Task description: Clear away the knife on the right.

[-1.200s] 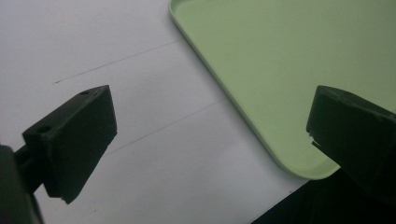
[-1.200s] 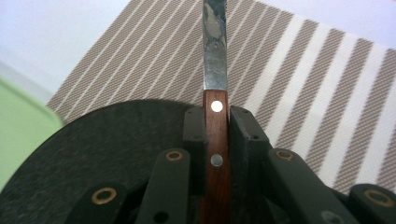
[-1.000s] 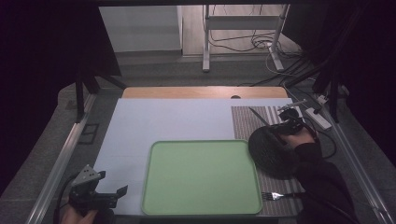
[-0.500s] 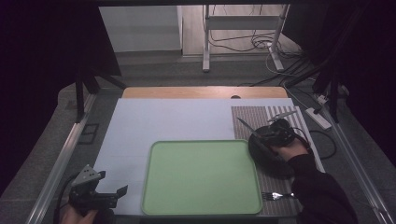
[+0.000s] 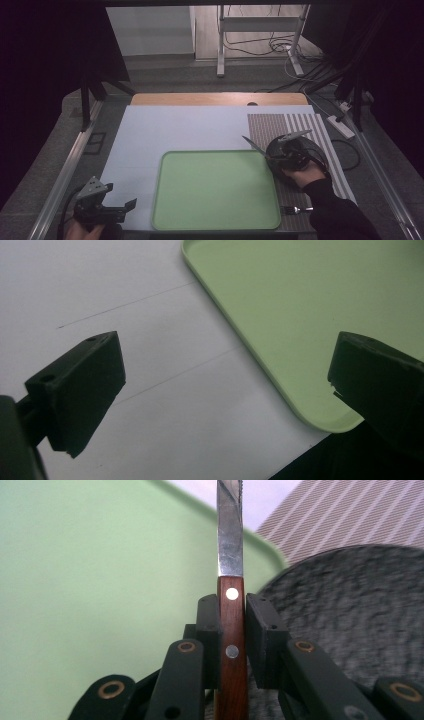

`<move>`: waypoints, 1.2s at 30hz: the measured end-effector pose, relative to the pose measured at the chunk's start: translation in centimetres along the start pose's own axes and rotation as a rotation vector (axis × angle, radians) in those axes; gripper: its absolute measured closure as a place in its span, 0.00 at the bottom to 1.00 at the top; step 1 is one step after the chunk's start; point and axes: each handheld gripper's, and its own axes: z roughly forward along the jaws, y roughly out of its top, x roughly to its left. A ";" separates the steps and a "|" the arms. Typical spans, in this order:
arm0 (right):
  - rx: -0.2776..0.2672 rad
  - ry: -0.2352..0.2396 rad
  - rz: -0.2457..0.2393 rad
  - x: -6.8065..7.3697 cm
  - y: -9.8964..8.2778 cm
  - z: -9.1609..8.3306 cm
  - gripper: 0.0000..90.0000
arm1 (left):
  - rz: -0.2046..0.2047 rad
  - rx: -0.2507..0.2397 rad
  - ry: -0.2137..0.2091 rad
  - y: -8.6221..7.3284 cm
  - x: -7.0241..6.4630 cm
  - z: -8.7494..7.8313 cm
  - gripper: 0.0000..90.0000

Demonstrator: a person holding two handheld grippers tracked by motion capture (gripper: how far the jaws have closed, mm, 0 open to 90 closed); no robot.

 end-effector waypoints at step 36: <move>0.046 0.005 -0.058 7.5 -2.2 1.9 0.85 | 0.011 0.004 0.001 0.1 -0.1 0.0 0.03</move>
